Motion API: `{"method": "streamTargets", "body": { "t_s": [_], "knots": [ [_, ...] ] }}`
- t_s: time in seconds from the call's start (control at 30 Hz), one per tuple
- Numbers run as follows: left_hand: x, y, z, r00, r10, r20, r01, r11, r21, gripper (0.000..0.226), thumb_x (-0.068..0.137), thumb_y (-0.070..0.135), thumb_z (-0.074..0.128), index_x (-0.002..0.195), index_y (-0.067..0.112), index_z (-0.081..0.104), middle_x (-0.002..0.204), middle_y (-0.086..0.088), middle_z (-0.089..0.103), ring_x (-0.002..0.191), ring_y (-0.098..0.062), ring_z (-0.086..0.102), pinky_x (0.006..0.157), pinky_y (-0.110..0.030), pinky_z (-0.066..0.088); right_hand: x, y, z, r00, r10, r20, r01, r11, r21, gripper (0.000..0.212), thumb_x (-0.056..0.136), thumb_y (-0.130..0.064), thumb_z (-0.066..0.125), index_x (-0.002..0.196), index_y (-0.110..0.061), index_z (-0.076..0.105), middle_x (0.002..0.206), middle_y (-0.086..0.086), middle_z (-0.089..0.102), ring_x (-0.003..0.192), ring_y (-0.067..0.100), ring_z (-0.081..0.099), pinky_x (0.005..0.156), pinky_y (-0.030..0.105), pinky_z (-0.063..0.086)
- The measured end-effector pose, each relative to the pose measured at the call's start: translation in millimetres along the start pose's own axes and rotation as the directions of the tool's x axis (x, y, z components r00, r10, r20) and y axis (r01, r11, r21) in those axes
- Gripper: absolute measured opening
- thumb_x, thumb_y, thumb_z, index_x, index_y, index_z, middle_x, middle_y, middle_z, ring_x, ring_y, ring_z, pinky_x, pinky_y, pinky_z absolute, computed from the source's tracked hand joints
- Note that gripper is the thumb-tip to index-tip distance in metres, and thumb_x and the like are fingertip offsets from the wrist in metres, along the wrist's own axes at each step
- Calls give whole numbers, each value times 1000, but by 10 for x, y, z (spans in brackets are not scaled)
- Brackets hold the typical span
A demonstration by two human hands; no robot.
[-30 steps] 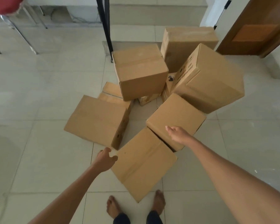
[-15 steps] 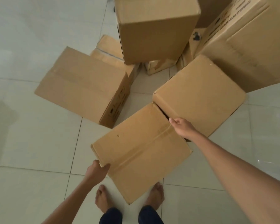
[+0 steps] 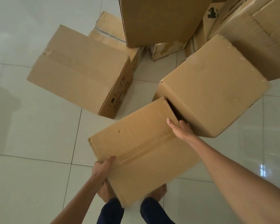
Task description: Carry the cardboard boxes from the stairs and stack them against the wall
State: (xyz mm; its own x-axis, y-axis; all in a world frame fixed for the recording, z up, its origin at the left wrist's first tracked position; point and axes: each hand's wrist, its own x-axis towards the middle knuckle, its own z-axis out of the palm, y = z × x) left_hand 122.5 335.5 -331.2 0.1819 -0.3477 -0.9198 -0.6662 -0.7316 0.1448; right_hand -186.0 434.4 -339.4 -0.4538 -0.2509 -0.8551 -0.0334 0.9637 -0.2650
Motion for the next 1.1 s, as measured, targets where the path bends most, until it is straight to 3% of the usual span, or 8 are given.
{"method": "streamTargets", "body": {
  "t_s": [0.13, 0.27, 0.57, 0.7, 0.8, 0.9, 1.0, 1.1],
  "knots": [
    [-267, -72, -196, 1000, 18, -13, -18, 1000, 6, 66, 73, 48, 70, 120, 4, 54, 109, -12, 62, 95, -30, 61, 82, -43, 53, -357, 238, 106, 994, 103, -23, -101, 991, 88, 94, 84, -76, 39, 152, -13, 18, 158, 11, 16, 142, 36, 26, 110, 51, 31],
    [-549, -17, -481, 998, 59, -17, -58, 997, 41, 77, 74, 55, 71, 129, 4, 50, 114, -12, 61, 101, -30, 60, 90, -46, 52, -835, 298, 54, 984, 162, -70, -157, 985, 73, 93, 82, -77, 40, 146, -10, 26, 150, 14, 29, 134, 36, 38, 107, 51, 37],
    [-1438, 305, -1083, 973, 201, 113, -213, 971, 112, 58, 82, 48, 67, 126, 13, 55, 104, -5, 66, 99, -27, 63, 86, -46, 54, -2084, 175, -242, 948, 267, -175, -240, 957, 163, 101, 78, -84, 35, 145, -9, 29, 146, 14, 40, 130, 36, 43, 105, 51, 37],
    [-1936, 502, -1404, 937, 298, 182, -323, 937, 132, 55, 82, 49, 66, 126, 17, 58, 102, 0, 67, 95, -21, 63, 76, -36, 53, -2725, 108, -388, 926, 313, -211, -266, 938, 224, 107, 74, -88, 30, 144, -8, 34, 143, 15, 44, 127, 36, 47, 101, 48, 42],
    [-2344, 655, -1622, 897, 385, 219, -419, 897, 140, 70, 74, 63, 64, 130, 23, 57, 108, 1, 66, 101, -22, 62, 86, -38, 53, -3243, 52, -430, 886, 352, -301, -291, 929, 229, 100, 74, -89, 24, 119, -6, 58, 123, 16, 59, 108, 33, 58, 92, 42, 49],
    [-2747, 786, -1778, 844, 476, 247, -517, 844, 143, 79, 66, 71, 56, 131, 24, 57, 109, 2, 63, 106, -24, 58, 92, -39, 48, -3670, 84, -404, 835, 401, -376, -296, 904, 307, 97, 73, -89, 17, 93, -6, 62, 107, 16, 65, 94, 32, 61, 84, 42, 52],
    [-3101, 906, -1870, 779, 566, 268, -608, 787, 105, 59, 85, 57, 55, 129, 18, 58, 101, 2, 61, 100, -24, 56, 86, -37, 45, -4109, 88, -373, 798, 422, -431, -249, 881, 402, 104, 73, -89, 15, 108, -5, 65, 109, 16, 64, 98, 34, 61, 85, 45, 52],
    [-3449, 1010, -1933, 717, 625, 309, -681, 722, 121, 68, 75, 63, 58, 127, 18, 59, 107, -4, 61, 99, -26, 57, 88, -39, 48, -4570, 32, -378, 748, 440, -498, -168, 850, 499, 88, 88, -75, 26, 124, -2, 59, 121, 17, 62, 110, 35, 59, 91, 42, 48]
  ]
}}
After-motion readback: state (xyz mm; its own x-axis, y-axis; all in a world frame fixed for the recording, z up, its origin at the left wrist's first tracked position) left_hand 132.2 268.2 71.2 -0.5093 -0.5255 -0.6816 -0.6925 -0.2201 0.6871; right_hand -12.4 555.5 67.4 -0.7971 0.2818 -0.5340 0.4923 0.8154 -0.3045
